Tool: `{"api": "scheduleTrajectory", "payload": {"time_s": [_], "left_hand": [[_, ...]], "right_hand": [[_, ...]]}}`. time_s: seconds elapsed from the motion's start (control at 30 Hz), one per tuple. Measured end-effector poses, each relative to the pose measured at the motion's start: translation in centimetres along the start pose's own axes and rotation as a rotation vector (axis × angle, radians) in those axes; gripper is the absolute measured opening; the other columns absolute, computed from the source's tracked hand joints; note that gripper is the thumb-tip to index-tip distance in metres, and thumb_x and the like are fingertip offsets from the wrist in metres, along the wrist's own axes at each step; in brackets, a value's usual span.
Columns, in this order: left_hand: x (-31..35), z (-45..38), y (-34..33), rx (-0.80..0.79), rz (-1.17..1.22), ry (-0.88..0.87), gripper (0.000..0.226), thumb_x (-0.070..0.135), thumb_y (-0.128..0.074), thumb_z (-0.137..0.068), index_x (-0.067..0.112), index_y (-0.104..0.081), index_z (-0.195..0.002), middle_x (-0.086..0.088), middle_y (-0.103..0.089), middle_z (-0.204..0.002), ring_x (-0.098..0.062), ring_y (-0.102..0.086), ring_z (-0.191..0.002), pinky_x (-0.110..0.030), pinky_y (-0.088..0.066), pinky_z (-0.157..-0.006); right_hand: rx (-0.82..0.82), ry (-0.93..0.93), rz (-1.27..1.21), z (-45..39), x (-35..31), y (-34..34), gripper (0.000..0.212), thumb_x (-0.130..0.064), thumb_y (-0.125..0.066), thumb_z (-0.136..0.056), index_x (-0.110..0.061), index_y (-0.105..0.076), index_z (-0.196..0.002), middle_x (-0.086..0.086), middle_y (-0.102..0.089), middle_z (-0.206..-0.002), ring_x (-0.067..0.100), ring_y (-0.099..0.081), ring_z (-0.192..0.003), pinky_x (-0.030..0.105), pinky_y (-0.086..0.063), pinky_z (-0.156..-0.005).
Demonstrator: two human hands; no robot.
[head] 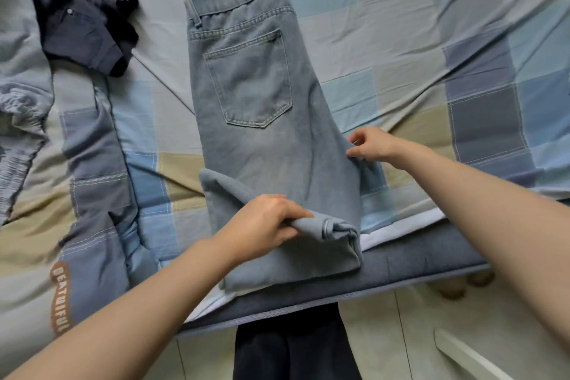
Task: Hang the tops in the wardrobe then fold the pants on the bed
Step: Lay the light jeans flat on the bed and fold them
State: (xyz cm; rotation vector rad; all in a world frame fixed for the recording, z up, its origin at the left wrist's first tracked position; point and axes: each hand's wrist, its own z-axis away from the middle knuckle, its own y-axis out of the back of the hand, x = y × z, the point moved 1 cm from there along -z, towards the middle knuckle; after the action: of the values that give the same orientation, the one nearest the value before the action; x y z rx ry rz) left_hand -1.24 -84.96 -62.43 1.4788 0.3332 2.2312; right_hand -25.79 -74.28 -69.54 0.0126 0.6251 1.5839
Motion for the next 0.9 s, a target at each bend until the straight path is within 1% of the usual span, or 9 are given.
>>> {"api": "scheduleTrajectory", "payload": {"time_s": [0.13,0.3,0.37,0.43,0.5,0.6,0.67,0.8,0.9], "left_hand": [[0.2,2.9,0.9,-0.003,0.068,-0.004,0.020,0.022,-0.068,-0.087,0.017,-0.075,-0.105,0.002,-0.075,-0.101,-0.022,-0.067,-0.093,-0.043,-0.049,-0.089],[0.7,3.1,1.6,0.018,0.082,0.007,0.022,0.020,-0.068,-0.088,0.023,-0.074,-0.109,0.004,-0.075,-0.099,-0.016,-0.067,-0.091,-0.037,-0.049,-0.082],[0.8,2.7,2.2,0.018,0.076,0.034,0.024,0.020,-0.068,-0.088,0.027,-0.074,-0.110,0.003,-0.076,-0.096,-0.017,-0.068,-0.091,-0.037,-0.049,-0.080],[0.9,1.9,2.9,0.030,0.071,0.056,0.024,0.018,-0.067,-0.087,0.027,-0.074,-0.108,0.001,-0.076,-0.092,-0.020,-0.069,-0.089,-0.039,-0.050,-0.078],[0.6,0.7,3.6,0.075,0.086,0.082,0.023,0.020,-0.068,-0.085,0.029,-0.074,-0.105,-0.001,-0.075,-0.089,-0.022,-0.068,-0.089,-0.040,-0.050,-0.077],[-0.2,-2.6,4.1,0.112,0.071,0.116,0.020,0.028,-0.071,-0.084,0.031,-0.074,-0.103,-0.001,-0.074,-0.090,-0.024,-0.067,-0.088,-0.038,-0.049,-0.076],[-1.1,-5.8,3.8,0.112,0.034,0.143,0.015,0.030,-0.072,-0.083,0.026,-0.074,-0.097,-0.004,-0.072,-0.087,-0.028,-0.064,-0.086,-0.038,-0.047,-0.071],[-4.2,-10.4,2.6,0.154,-0.093,0.273,0.015,0.026,-0.063,-0.090,0.017,-0.062,-0.102,-0.010,-0.068,-0.107,-0.034,-0.059,-0.103,-0.039,-0.045,-0.078],[-7.0,-10.8,2.6,0.174,-0.144,0.377,0.023,0.025,-0.061,-0.090,0.013,-0.060,-0.110,-0.009,-0.064,-0.116,-0.032,-0.056,-0.110,-0.042,-0.048,-0.086]], "right_hand": [[0.018,-0.022,0.062,1.1,-2.2,-0.8,0.025,-0.010,-0.063,-0.084,-0.013,-0.045,-0.067,0.015,-0.051,-0.073,0.025,-0.055,-0.067,0.037,-0.054,-0.067],[0.089,0.000,0.331,1.4,-5.8,-4.9,0.026,-0.023,-0.054,-0.089,-0.003,-0.058,-0.072,0.013,-0.069,-0.058,0.036,-0.066,-0.077,0.034,-0.055,-0.074],[0.040,-0.072,0.145,0.3,-6.5,-6.4,0.028,-0.024,-0.057,-0.091,-0.006,-0.053,-0.070,0.006,-0.061,-0.047,0.030,-0.062,-0.071,0.029,-0.055,-0.066],[0.004,-0.199,-0.134,-0.7,-6.9,-7.2,0.033,-0.035,-0.057,-0.092,-0.003,-0.053,-0.087,0.015,-0.059,-0.069,0.030,-0.060,-0.063,0.031,-0.054,-0.059],[-0.090,-0.325,-0.311,-1.5,-6.9,-7.2,0.056,-0.056,-0.046,-0.093,-0.001,-0.047,-0.106,0.017,-0.055,-0.083,0.031,-0.061,-0.064,0.034,-0.055,-0.062],[-0.273,-0.412,-0.370,-2.1,-6.4,-5.5,0.093,-0.079,-0.020,-0.085,0.006,-0.053,-0.105,0.020,-0.063,-0.088,0.032,-0.065,-0.072,0.037,-0.056,-0.077],[-0.394,-0.430,-0.517,-2.5,-5.3,-4.0,0.104,-0.082,-0.011,-0.083,0.009,-0.059,-0.099,0.023,-0.069,-0.080,0.032,-0.067,-0.065,0.031,-0.056,-0.061],[-0.445,-0.399,-0.876,-2.3,-3.0,-3.3,0.101,-0.077,-0.010,-0.087,0.003,-0.066,-0.109,0.022,-0.069,-0.103,0.031,-0.067,-0.089,0.037,-0.052,-0.078],[-0.196,-0.280,-0.795,-1.6,-2.5,-3.9,0.070,-0.059,-0.024,-0.098,-0.004,-0.068,-0.094,0.017,-0.069,-0.092,0.027,-0.066,-0.083,0.033,-0.050,-0.073]]}}
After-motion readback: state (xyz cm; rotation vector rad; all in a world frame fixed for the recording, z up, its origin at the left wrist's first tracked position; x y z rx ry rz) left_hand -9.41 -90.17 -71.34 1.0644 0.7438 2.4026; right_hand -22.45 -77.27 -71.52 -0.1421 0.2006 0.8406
